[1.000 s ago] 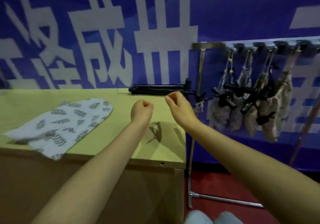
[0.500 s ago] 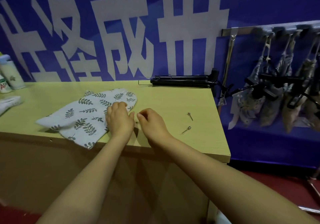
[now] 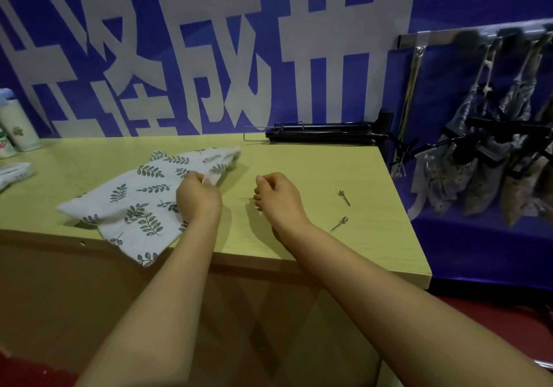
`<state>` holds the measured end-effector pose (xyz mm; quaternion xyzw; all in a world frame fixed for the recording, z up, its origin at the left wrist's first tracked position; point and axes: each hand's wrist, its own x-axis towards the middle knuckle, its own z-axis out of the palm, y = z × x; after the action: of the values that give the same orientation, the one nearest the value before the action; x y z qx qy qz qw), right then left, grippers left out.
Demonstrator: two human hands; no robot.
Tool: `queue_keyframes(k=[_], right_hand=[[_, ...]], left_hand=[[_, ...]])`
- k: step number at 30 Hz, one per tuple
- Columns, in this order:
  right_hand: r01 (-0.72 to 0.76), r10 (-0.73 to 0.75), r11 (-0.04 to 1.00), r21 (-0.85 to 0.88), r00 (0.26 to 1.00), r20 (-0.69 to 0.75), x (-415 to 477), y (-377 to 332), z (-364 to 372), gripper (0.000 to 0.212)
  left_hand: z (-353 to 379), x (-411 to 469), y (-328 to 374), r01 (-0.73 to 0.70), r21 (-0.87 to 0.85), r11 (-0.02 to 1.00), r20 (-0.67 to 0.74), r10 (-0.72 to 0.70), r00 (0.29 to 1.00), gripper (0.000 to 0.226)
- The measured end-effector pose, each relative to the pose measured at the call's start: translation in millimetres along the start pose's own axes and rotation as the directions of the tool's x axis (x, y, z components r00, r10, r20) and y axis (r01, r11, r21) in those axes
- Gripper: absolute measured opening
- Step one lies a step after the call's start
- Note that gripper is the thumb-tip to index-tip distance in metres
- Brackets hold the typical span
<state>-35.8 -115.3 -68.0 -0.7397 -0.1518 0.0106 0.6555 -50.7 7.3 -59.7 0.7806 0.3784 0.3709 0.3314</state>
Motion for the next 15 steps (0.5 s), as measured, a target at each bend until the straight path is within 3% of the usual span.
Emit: queue_keyframes(k=[4,9,13,15], right_hand=[[-0.038,0.029,0.993,0.108,0.996,0.083,-4.9,-4.7,-3.2,0.032],[-0.189,0.076,0.907,0.375,0.952,0.296,-9.1,-14.8,-16.9,0.049],[-0.297,0.185,0.81,0.505,0.947,0.261,-1.2,-13.3,-17.2,0.075],[-0.335,0.23,0.773,0.538,0.939,0.254,3.2,-11.4,-17.5,0.064]], left_hand=[[-14.5,-11.9,5.9,0.015,-0.158,0.987,-0.126,-0.035,0.991,0.025],[-19.3,-21.4,0.2,-0.051,-0.298,0.953,-0.108,0.02,0.994,0.031],[-16.7,-24.6,2.4,-0.166,-0.187,0.968,-0.031,0.163,0.986,0.04],[-16.7,-28.8,5.8,-0.274,-0.044,0.961,-0.003,0.275,0.962,0.038]])
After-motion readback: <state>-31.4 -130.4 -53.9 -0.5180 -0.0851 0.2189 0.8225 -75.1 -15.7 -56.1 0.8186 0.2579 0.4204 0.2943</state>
